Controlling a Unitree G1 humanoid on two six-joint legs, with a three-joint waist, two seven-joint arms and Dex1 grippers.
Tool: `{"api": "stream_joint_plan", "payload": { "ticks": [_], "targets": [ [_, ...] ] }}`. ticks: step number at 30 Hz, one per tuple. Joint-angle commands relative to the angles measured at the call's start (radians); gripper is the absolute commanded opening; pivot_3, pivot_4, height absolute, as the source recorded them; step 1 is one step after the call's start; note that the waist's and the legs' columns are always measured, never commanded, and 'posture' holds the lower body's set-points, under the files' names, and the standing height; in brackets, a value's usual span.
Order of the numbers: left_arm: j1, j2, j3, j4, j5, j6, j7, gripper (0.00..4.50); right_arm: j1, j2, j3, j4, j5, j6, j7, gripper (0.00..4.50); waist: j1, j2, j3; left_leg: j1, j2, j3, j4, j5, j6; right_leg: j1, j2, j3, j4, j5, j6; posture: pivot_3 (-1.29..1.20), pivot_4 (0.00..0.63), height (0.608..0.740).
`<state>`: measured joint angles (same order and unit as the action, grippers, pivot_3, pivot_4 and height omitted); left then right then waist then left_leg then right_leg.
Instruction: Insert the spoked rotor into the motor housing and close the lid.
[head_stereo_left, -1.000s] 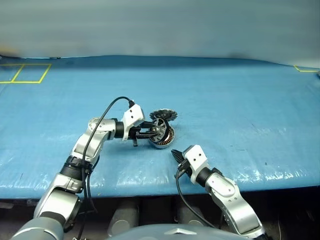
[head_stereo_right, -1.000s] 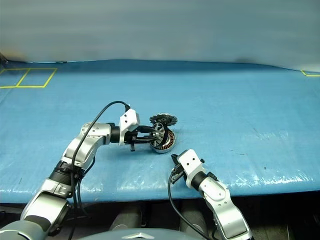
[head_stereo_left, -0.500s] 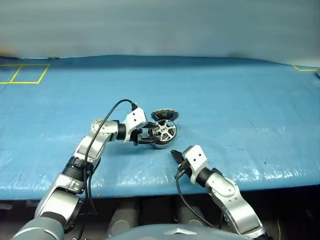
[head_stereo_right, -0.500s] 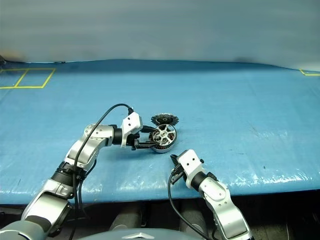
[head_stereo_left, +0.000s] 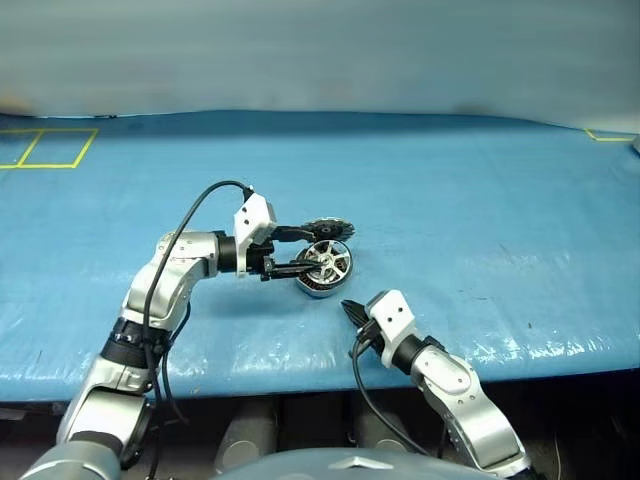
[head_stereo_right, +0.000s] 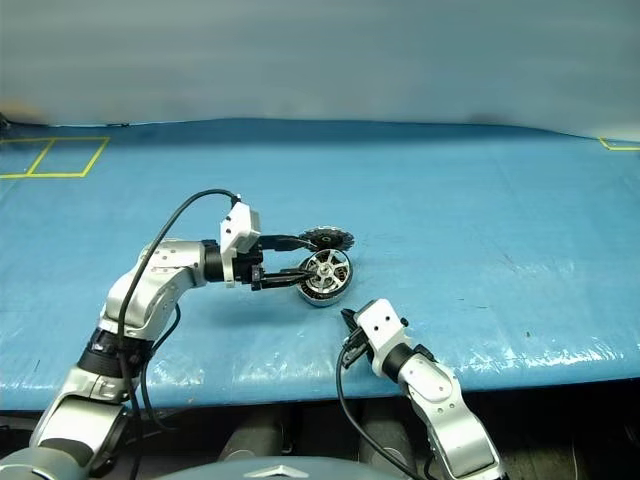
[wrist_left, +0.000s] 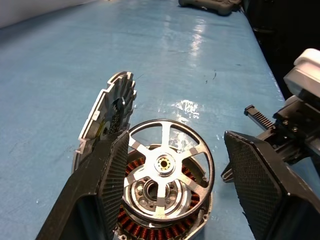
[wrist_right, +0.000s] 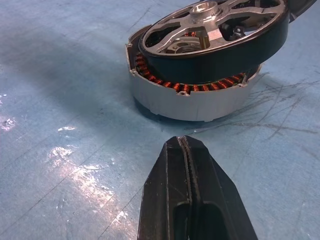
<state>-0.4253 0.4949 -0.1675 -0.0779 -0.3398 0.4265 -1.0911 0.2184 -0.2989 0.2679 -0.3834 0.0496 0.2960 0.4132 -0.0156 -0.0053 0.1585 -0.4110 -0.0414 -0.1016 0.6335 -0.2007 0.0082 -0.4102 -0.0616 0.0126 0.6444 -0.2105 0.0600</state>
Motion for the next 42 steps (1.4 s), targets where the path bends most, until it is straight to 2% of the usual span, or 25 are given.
{"api": "stream_joint_plan", "payload": {
  "ticks": [1,5,13,16,20,26,35,40,42],
  "targets": [
    [0.003,0.02,-0.012,-0.02,0.043,-0.029,0.029,3.21,-0.015,-0.004,-0.017,-0.036,0.015,-0.009,0.009,0.0,0.001,0.0,0.0,0.0,0.0,0.0,0.0,0.0,0.0,0.0,0.0,0.0,0.0,0.0,0.0,0.0,0.15,0.74],
    [-0.03,-0.018,-0.071,0.057,0.144,-0.088,0.105,3.21,-0.031,-0.01,-0.01,-0.023,0.011,-0.005,0.016,0.0,0.006,0.0,0.0,0.0,0.0,0.0,0.0,0.0,0.0,0.001,0.0,0.0,0.0,0.0,0.0,0.0,0.15,0.74],
    [-0.09,-0.086,-0.15,0.111,0.197,-0.045,0.132,3.21,-0.024,-0.005,0.014,-0.019,-0.008,-0.006,0.005,0.0,0.004,0.0,0.0,0.0,0.0,0.0,-0.001,0.0,0.0,0.0,0.0,0.0,0.0,0.0,0.0,0.0,0.15,0.74],
    [-0.103,-0.083,-0.162,0.107,0.178,0.002,0.101,3.21,-0.012,-0.004,0.017,-0.019,-0.015,-0.008,-0.004,0.0,0.001,0.0,0.0,0.0,0.0,0.0,-0.001,0.0,0.0,0.0,0.001,0.0,0.0,0.0,0.0,0.0,0.15,0.74],
    [-0.136,-0.071,-0.211,0.169,0.282,0.012,0.155,3.21,0.008,0.0,0.009,-0.026,-0.017,-0.009,-0.021,0.0,0.002,0.0,0.0,0.0,0.0,0.0,-0.001,0.0,0.0,0.0,0.001,0.0,0.0,0.0,0.0,0.0,0.15,0.74],
    [-0.151,-0.095,-0.219,0.152,0.265,0.051,0.135,3.21,0.016,0.004,0.012,-0.026,-0.021,-0.015,-0.036,0.0,0.002,0.0,0.0,0.001,0.0,0.0,0.0,0.0,0.0,0.001,0.0,0.0,0.0,0.0,0.0,0.0,0.15,0.74],
    [-0.158,-0.107,-0.271,0.162,0.319,0.023,0.125,3.21,0.008,0.005,0.014,-0.014,-0.026,-0.021,-0.042,0.0,0.004,-0.001,0.0,0.001,0.0,0.0,0.0,0.0,0.0,0.001,0.0,0.0,0.0,0.0,0.001,0.0,0.15,0.74],
    [-0.141,-0.082,-0.282,0.172,0.354,-0.01,0.122,2.1,0.007,0.007,0.015,-0.008,-0.03,-0.024,-0.044,0.0,0.005,0.0,-0.002,0.002,0.0,0.0,0.0,0.0,0.0,0.002,0.0,0.0,0.0,0.0,0.0,0.0,0.15,0.74],
    [-0.137,-0.079,-0.28,0.175,0.361,-0.018,0.123,2.1,0.006,0.009,0.017,-0.004,-0.033,-0.026,-0.045,0.0,0.005,0.0,-0.002,0.004,0.0,0.0,0.0,0.0,0.0,0.005,0.0,0.0,0.0,0.0,0.0,0.0,0.15,0.74]
  ]
}}
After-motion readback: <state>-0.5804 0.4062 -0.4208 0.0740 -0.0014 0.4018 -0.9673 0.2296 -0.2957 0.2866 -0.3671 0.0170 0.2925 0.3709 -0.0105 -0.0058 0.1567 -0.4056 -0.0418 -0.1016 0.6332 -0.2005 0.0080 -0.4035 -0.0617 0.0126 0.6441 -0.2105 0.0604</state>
